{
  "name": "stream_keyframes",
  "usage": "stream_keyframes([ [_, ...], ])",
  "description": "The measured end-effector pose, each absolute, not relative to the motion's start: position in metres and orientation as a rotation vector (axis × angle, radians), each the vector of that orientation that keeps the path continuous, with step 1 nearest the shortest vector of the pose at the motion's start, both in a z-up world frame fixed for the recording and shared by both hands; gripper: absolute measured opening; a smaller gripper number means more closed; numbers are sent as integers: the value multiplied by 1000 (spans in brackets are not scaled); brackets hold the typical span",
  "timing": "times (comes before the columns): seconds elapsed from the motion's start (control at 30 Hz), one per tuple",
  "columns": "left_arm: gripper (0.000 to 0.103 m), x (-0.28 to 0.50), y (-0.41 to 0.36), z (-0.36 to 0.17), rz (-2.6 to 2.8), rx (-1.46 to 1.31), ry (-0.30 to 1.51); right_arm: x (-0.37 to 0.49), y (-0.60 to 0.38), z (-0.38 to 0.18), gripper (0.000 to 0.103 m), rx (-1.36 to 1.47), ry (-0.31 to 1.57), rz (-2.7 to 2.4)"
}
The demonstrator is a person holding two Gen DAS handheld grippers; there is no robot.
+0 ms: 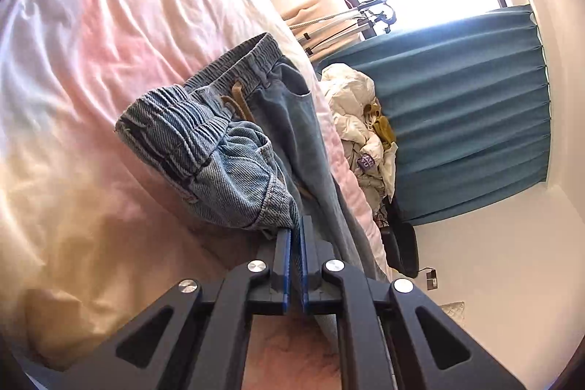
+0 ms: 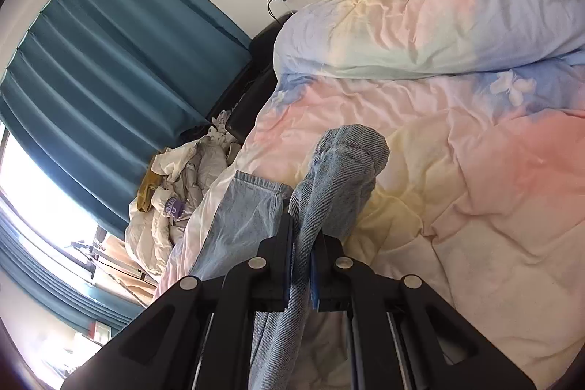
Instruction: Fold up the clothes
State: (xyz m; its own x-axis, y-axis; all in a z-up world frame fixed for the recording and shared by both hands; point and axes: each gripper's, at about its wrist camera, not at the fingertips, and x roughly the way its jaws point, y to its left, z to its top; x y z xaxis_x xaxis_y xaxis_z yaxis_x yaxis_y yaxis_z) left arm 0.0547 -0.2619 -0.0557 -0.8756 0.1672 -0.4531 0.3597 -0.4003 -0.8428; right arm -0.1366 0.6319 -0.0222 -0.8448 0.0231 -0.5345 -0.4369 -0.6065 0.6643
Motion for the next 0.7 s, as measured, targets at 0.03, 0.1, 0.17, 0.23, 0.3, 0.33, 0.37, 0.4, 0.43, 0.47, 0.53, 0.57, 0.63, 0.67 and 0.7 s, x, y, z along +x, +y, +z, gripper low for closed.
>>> stream_keyframes([
  [0.03, 4, 52, -265, -51, -2427, 733, 1646, -139, 631, -15, 6, -700, 1244, 2506],
  [0.1, 4, 39, -269, -42, -2432, 742, 1628, -149, 624, 7, 6, -678, 1233, 2542],
  [0.17, 4, 16, -275, -33, -2438, 760, 1606, -169, 615, 31, 6, -679, 1164, 2576],
  [0.23, 4, -10, -281, -24, -2447, 784, 1581, -192, 609, 45, 6, -701, 1125, 2575],
  [0.3, 4, -36, -288, -15, -2456, 807, 1556, -218, 605, 49, 6, -722, 1109, 2561],
  [0.33, 4, -54, -290, -14, -2458, 833, 1532, -232, 603, 49, 6, -730, 1090, 2556],
  [0.37, 4, -73, -293, -12, -2460, 858, 1509, -247, 601, 47, 6, -738, 1060, 2549],
  [0.4, 4, -92, -295, -11, -2462, 884, 1485, -264, 598, 42, 6, -753, 1037, 2538],
  [0.43, 4, -112, -298, -13, -2462, 911, 1459, -281, 596, 35, 6, -768, 1014, 2526],
  [0.47, 4, -132, -300, -15, -2462, 939, 1433, -298, 594, 28, 6, -783, 992, 2515],
  [0.53, 4, -172, -304, -21, -2463, 987, 1380, -334, 588, 14, 6, -809, 942, 2499],
  [0.57, 4, -192, -306, -25, -2463, 1007, 1352, -352, 584, 6, 6, -819, 913, 2497],
  [0.63, 4, -227, -308, -35, -2466, 1004, 1285, -390, 577, -9, 4, -826, 843, 2498],
  [0.67, 4, -244, -309, -42, -2462, 1009, 1256, -408, 573, -18, 4, -839, 807, 2500],
  [0.7, 4, -260, -311, -49, -2448, 1020, 1228, -425, 569, -28, 4, -855, 772, 2503],
])
